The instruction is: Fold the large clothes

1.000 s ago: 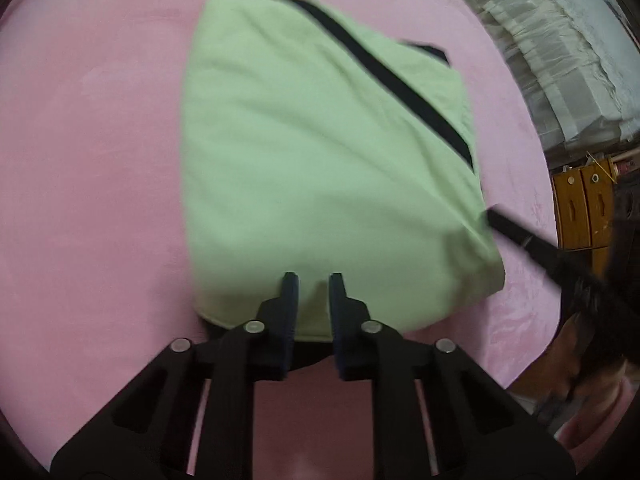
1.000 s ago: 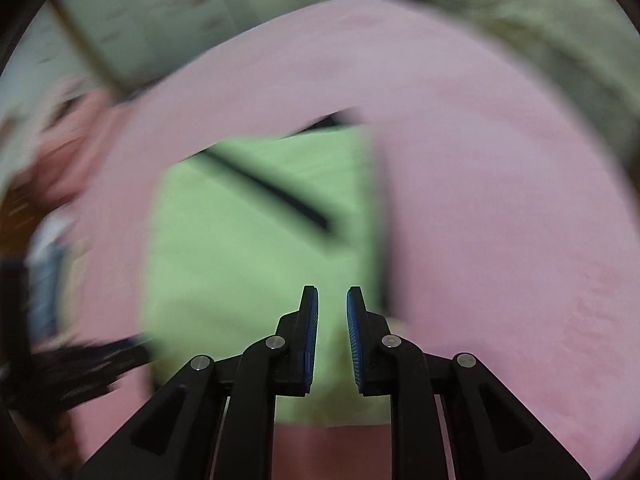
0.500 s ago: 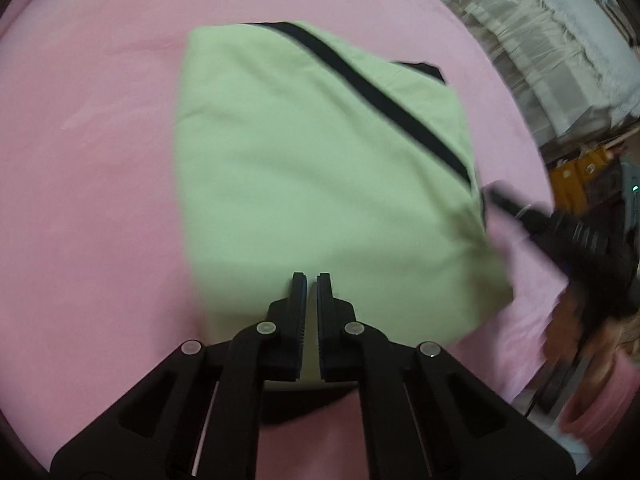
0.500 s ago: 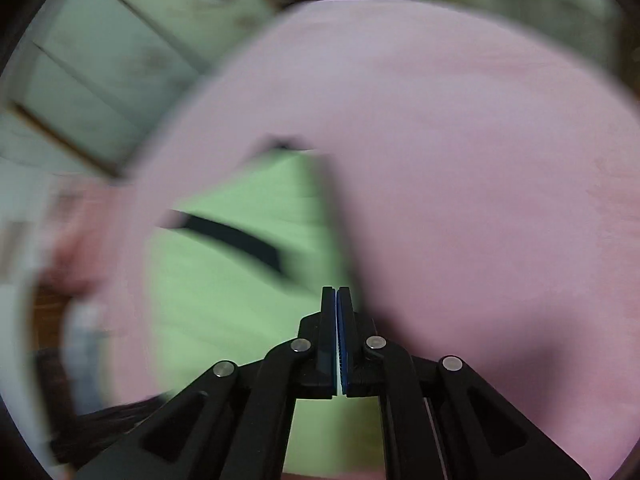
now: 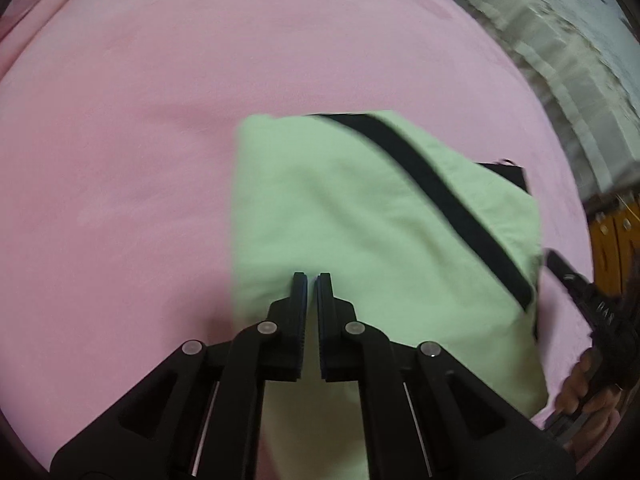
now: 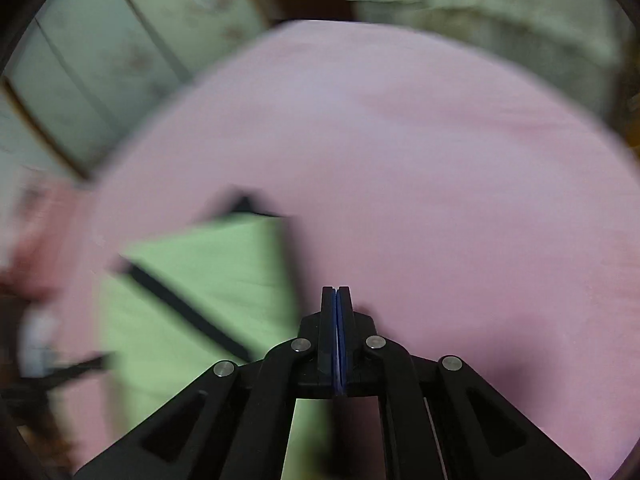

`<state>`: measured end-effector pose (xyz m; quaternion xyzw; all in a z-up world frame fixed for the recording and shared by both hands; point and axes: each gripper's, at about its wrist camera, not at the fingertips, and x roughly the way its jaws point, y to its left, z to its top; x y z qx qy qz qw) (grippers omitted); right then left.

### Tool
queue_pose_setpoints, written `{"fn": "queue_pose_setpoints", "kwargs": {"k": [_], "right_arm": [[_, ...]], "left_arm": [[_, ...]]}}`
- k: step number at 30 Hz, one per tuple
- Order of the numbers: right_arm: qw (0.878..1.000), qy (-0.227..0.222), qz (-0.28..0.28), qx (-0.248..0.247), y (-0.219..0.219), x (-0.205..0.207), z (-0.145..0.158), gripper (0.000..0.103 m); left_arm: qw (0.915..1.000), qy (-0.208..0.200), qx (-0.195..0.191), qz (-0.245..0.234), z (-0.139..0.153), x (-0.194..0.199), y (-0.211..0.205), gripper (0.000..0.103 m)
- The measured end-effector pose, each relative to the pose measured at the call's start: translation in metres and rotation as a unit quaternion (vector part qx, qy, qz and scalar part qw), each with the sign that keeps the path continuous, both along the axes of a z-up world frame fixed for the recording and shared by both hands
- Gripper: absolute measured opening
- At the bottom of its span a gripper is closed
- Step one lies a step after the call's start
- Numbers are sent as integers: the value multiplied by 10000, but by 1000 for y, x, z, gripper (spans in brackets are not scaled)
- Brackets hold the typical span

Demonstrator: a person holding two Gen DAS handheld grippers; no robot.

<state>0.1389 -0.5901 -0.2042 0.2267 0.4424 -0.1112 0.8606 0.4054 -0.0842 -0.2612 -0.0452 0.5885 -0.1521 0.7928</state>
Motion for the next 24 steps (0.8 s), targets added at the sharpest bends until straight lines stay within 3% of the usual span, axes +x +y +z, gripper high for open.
{"fn": "queue_pose_setpoints", "kwargs": {"k": [2,3,4,5,6,10,12,14,15,17,19,20,22,23,24], "right_arm": [[9925,214,1074,550,31,30,-21,3],[9826,599,1572,789,49,47,-39,3],[9782,863,1736,746,58,56,-56,3],[9776,1073,1745,493,61,64,-65,2],[9838,923,1515,245,52,68,-68,0],[9980,445,186,405,9,88,-69,0],[9986,473,-120,-210,20,84,-65,0],[9946,458,-12,-934,44,76,-57,0],[9953,258,128,-920,56,79,-53,1],[9968,-232,739,-218,69,86,-48,1],[9901,-290,1364,129,81,100,-54,2],[9892,-113,1462,19,84,107,-61,2],[9917,442,1197,-173,89,121,-86,2],[9946,531,888,-68,73,117,-93,0],[9974,327,623,143,58,109,-93,0]], "left_arm": [[10000,-33,28,-86,-4,9,-19,1],[9998,-59,161,-65,-8,13,-25,1],[9995,-110,281,-29,-10,18,-31,1],[9996,-124,266,0,-15,18,-27,1],[9997,-93,204,44,-19,23,-26,1],[9987,287,-218,355,-34,41,-19,1],[9981,382,-311,377,-35,47,-12,1],[9980,397,-327,357,-35,48,-10,1],[9981,388,-326,339,-35,48,-7,1],[9986,349,-291,286,-35,43,3,1],[9989,310,-248,251,-35,42,-2,1],[9989,306,-246,252,-45,40,-10,1],[9986,334,-320,264,-45,37,-6,1],[9982,354,-388,292,-50,36,-12,1],[9974,389,-486,358,-50,35,-10,1]]}}
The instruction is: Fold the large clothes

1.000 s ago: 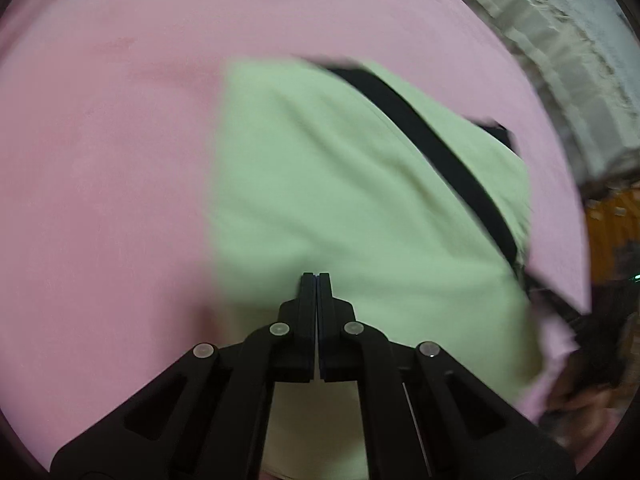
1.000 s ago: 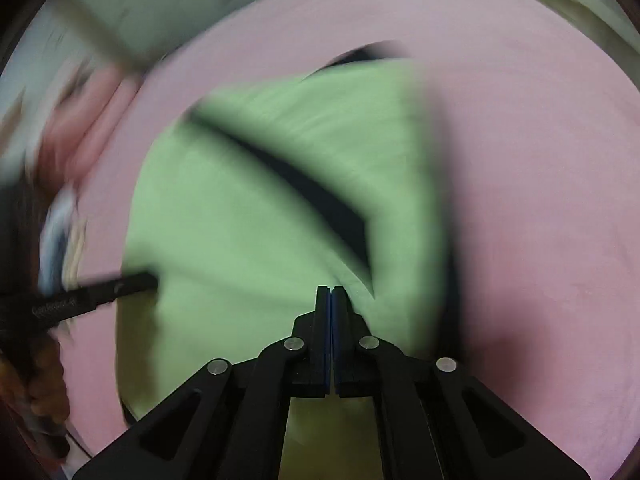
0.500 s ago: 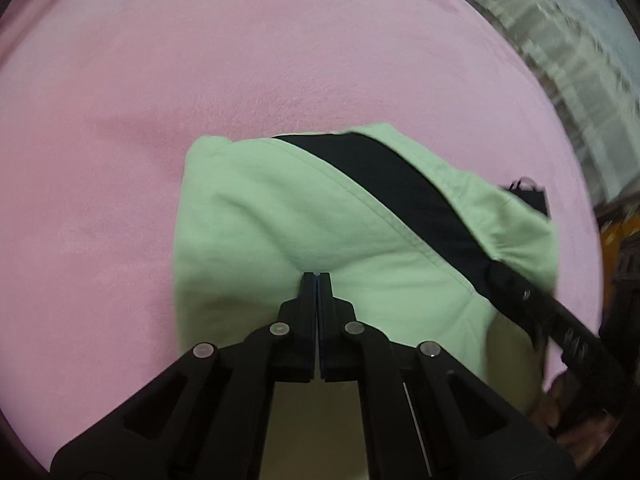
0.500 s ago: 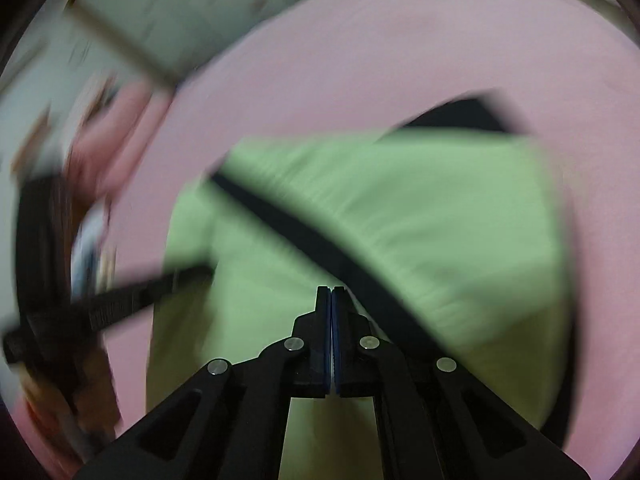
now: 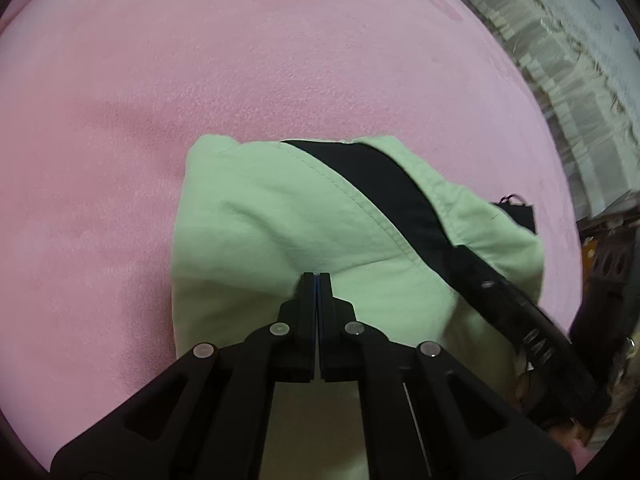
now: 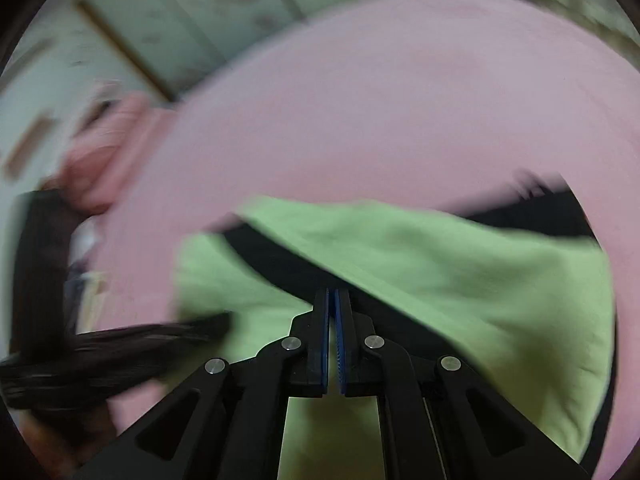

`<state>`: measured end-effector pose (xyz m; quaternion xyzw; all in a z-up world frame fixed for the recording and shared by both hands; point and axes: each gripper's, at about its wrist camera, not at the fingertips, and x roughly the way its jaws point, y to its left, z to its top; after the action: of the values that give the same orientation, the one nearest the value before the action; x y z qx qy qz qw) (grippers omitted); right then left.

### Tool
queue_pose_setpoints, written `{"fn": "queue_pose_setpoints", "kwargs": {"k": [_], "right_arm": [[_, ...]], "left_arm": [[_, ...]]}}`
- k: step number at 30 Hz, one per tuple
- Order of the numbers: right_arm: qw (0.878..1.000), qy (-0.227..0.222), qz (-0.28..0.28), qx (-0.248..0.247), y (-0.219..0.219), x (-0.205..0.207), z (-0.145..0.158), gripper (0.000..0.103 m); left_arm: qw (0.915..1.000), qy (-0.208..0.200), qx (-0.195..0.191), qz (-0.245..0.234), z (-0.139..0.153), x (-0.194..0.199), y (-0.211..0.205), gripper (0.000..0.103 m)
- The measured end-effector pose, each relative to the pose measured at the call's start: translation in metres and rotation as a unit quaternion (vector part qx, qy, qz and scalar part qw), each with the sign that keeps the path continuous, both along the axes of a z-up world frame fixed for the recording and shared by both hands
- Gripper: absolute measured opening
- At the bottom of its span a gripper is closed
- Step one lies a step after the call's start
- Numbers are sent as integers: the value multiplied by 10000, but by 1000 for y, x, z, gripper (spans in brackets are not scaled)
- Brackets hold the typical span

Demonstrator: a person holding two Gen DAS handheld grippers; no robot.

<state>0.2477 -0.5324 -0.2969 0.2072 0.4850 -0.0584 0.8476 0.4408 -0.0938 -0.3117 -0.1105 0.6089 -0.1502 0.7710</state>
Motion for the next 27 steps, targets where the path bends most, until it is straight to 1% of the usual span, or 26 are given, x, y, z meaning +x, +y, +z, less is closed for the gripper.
{"fn": "queue_pose_setpoints", "kwargs": {"k": [1,2,3,4,5,6,7,8,9,10,11,12,13,14,15,16,17,18,19,21,22,23,24,25,26,27], "right_arm": [[9994,-77,-303,-119,-9,-7,3,0],[9953,-32,-683,-682,-15,-16,10,0],[9889,-53,-928,-1163,-18,-24,18,0],[9843,-157,-1096,-1374,-23,-32,26,0],[9832,-188,-1222,-1341,-26,-38,31,0],[9836,-174,-1263,-1274,-26,-40,34,0],[9869,-223,-1179,-1080,-17,-46,36,2],[9921,-320,-949,-761,-14,-48,39,2],[9961,-391,-675,-418,-33,-65,51,2],[9988,-392,-295,28,-43,-71,61,2],[9979,-235,210,561,-29,-67,53,4],[9953,-20,513,821,-10,-63,45,5],[9929,330,758,851,-3,-61,34,6],[9941,613,738,516,-2,-64,26,6],[9954,847,414,-185,-8,-71,20,5],[9959,787,92,-444,-19,-80,20,0],[9972,623,-214,-366,-33,-91,25,0],[9944,596,-701,-519,-44,-102,31,0],[9915,576,-970,-644,-49,-109,39,0],[9842,534,-1252,-1136,-43,-117,53,2],[9884,328,-1118,-972,-36,-120,58,2],[9942,196,-860,-613,-28,-122,59,2],[9975,195,-620,-286,-30,-126,58,4],[9989,313,-314,124,-22,-112,45,5],[9973,569,-38,452,-9,-107,31,8],[9949,864,113,506,15,-106,12,8]], "left_arm": [[9999,37,-49,100,1,-1,6,1],[9998,36,-60,196,4,-3,12,1],[9996,3,-20,286,6,-3,16,1],[9993,-37,51,362,9,-6,22,1],[9990,-55,140,431,12,-11,27,1],[9988,-56,173,456,16,-16,30,1],[9989,-47,142,451,20,-22,32,1],[9991,-19,80,426,23,-29,33,1],[9993,32,-4,381,25,-38,32,1],[9994,99,-53,330,26,-47,32,1],[9995,143,-56,292,28,-56,28,1],[9995,186,0,239,27,-65,25,1],[9996,167,123,216,27,-72,23,1],[9993,90,303,200,26,-79,8,1],[9989,37,436,164,25,-85,12,1],[9988,44,477,143,23,-83,7,1],[9986,63,495,164,23,-86,10,1],[9985,80,489,220,26,-88,14,1],[9981,93,552,265,30,-91,17,1],[9977,37,650,209,40,-99,15,1],[9977,-4,657,169,45,-103,13,1],[9980,-26,618,92,51,-110,10,1],[9986,-4,531,22,54,-117,5,1],[9992,79,401,-50,57,-127,2,1],[9992,170,341,-81,58,-136,0,1],[9989,253,377,-119,58,-147,-3,1]]}}
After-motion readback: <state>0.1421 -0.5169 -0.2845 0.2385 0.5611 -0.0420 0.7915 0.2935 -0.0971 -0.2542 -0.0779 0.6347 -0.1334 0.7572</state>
